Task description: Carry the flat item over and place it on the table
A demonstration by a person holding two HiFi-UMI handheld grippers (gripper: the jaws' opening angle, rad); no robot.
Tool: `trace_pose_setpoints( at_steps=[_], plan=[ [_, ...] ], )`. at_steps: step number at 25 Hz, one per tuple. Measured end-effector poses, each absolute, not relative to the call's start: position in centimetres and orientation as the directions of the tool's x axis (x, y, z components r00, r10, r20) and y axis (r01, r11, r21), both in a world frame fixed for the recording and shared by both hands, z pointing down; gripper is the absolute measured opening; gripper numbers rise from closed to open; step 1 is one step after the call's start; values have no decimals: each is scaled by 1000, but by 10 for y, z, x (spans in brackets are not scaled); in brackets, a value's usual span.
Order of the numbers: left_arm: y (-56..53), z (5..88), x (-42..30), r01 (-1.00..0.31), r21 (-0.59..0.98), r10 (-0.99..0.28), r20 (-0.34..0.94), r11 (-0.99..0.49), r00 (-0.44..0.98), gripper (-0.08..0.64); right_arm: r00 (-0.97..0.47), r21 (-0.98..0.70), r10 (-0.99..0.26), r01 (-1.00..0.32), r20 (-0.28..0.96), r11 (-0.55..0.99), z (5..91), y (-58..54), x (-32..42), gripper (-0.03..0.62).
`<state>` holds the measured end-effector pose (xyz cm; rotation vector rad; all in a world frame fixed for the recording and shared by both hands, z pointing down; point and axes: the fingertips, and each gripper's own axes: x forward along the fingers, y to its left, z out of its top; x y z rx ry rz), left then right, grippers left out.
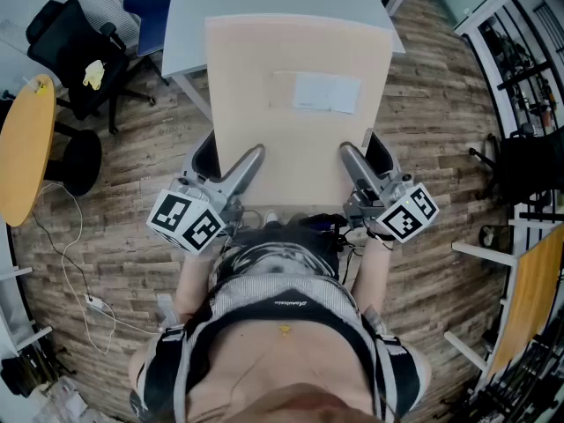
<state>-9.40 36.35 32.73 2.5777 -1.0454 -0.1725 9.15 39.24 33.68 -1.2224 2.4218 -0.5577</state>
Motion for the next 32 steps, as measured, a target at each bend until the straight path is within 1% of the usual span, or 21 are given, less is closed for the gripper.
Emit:
trace_pose_setpoints(
  at_steps=[12, 32],
  plan=[
    [374, 324, -102, -642, 357, -690, -10, -679, 724, 371, -556, -462, -816, -689, -158, 559, 333, 403, 80, 314],
    [402, 315, -108, -620, 344, -671, -39, -705, 741, 371, -549, -438, -818, -700, -174, 564, 325, 433, 73, 313]
  ],
)
